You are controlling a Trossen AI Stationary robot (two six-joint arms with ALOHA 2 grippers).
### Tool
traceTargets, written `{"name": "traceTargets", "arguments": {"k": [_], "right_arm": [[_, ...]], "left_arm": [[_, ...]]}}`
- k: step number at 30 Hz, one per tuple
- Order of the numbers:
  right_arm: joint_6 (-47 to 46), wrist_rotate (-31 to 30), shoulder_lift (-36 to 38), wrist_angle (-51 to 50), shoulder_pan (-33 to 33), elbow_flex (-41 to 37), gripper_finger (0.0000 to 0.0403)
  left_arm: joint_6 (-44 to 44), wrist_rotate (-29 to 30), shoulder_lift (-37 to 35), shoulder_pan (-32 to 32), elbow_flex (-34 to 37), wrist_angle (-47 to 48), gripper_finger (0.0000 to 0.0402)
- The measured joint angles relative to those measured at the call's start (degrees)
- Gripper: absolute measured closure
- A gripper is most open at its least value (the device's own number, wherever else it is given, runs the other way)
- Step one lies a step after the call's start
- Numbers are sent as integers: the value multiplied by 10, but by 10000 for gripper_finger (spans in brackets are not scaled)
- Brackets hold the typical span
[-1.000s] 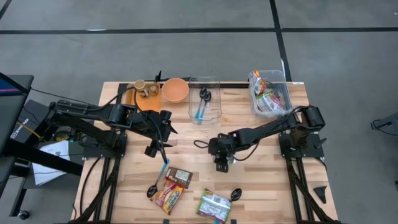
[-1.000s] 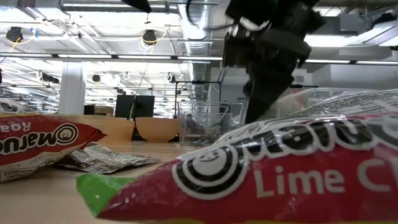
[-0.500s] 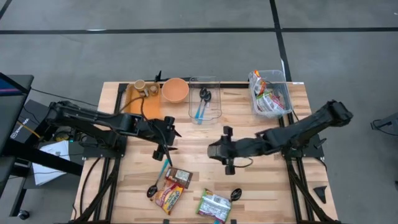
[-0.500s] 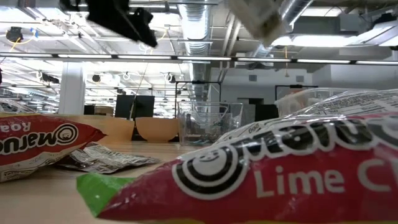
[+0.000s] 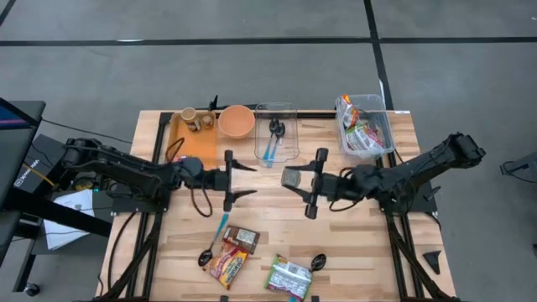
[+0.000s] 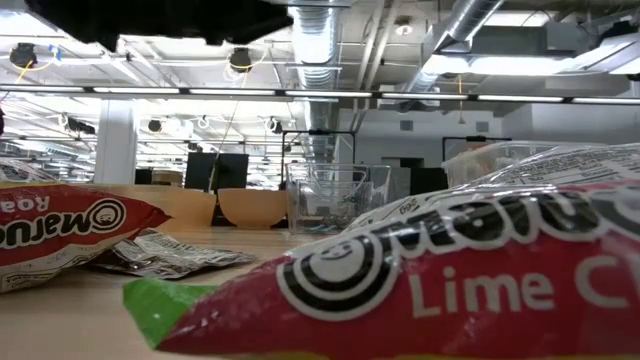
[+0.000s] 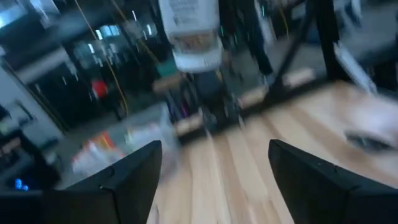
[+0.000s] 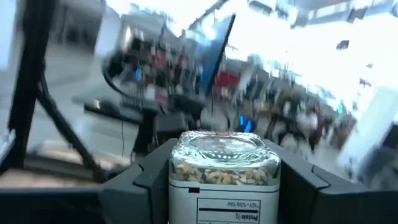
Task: Pick & Place Food Item
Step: Put the white seasoning bottle into the orange bin
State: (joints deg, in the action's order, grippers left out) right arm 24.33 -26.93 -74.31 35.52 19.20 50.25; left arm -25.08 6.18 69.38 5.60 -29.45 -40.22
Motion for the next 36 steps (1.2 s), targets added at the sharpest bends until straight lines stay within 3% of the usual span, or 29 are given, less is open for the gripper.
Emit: {"name": "traceTargets", "arguments": {"k": [5,11,19,28,36], "right_arm": [[15,86,5,102,-16,-26,213],[33,175,5,127,-21,-26,213],[48,281,4,140,-21,-26,213],[57,305,4,130,-21,-26,213],[57,319,4,129,-21,-26,213]], "left_arm": [[3,-61,43,-28,11,-172,93],[103,-204,144,-89,-21,-318,69],[166,-336,267,-113,-143,-379,48],[248,-446,335,-104,-236,-374,34],[271,-483,343,-103,-278,-335,22]]}}
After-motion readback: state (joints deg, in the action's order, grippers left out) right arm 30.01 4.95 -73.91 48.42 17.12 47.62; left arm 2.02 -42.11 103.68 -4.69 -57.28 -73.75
